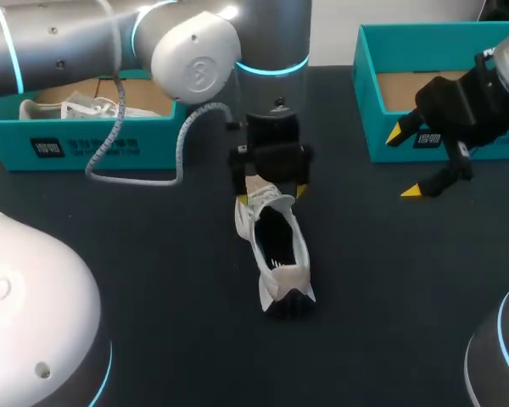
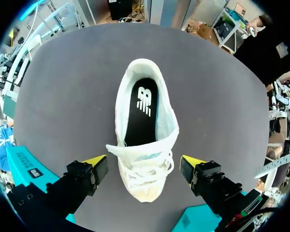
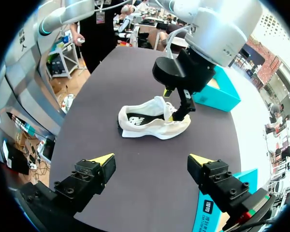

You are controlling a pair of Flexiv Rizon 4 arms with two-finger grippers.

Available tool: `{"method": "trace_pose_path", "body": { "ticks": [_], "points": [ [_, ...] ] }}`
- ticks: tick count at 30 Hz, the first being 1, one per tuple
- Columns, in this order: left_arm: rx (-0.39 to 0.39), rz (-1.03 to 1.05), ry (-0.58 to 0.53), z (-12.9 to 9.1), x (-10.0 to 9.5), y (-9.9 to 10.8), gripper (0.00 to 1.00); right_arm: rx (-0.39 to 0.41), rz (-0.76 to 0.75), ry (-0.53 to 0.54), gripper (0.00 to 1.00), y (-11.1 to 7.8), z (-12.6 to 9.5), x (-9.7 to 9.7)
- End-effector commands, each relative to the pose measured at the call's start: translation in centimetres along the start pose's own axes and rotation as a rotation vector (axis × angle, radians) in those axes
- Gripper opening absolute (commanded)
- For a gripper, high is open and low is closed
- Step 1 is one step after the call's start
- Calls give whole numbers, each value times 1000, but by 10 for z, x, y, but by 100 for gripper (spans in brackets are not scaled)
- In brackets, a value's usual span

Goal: Take the shoe out of the shoebox, open the shoe tongue, remove and reinsert the insole, then place the shoe into the shoebox

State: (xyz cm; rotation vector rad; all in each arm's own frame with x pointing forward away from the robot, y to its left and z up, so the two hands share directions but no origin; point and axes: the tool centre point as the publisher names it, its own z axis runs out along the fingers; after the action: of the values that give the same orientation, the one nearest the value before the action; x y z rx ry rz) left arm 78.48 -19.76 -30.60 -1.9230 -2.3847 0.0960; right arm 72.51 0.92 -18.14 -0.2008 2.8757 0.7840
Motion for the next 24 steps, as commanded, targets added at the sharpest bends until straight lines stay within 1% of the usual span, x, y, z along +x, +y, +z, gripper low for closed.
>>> {"method": "trace_pose_path", "body": {
  "ticks": [1, 3, 6, 7, 8, 10, 15, 20, 22, 24],
  "points": [
    [-1, 3, 19, 3, -2, -2, 93, 2, 1, 2, 100, 0, 1, -1],
    [3, 3, 23, 5, 0, -2, 90, 2, 1, 2, 100, 0, 1, -1],
    [8, 3, 26, 8, 2, -4, 80, 2, 1, 2, 100, 0, 1, -1],
    [10, 3, 26, 9, 4, -5, 73, 2, 1, 2, 100, 0, 1, -1],
    [12, 4, 27, 10, 5, -6, 71, 2, 1, 2, 100, 0, 1, -1],
    [13, 6, 28, 10, 8, -8, 72, 2, 1, 2, 100, 0, 1, -1],
    [23, 22, 30, 10, 14, -16, 68, 2, 1, 2, 100, 0, 1, -1],
    [20, 30, 35, 13, 16, -20, 70, 2, 1, 2, 100, 0, 1, -1],
    [21, 30, 38, 15, 16, -20, 68, 2, 1, 2, 100, 0, 1, -1],
    [23, 29, 40, 17, 15, -20, 70, 2, 1, 2, 100, 0, 1, -1]
  ]
}}
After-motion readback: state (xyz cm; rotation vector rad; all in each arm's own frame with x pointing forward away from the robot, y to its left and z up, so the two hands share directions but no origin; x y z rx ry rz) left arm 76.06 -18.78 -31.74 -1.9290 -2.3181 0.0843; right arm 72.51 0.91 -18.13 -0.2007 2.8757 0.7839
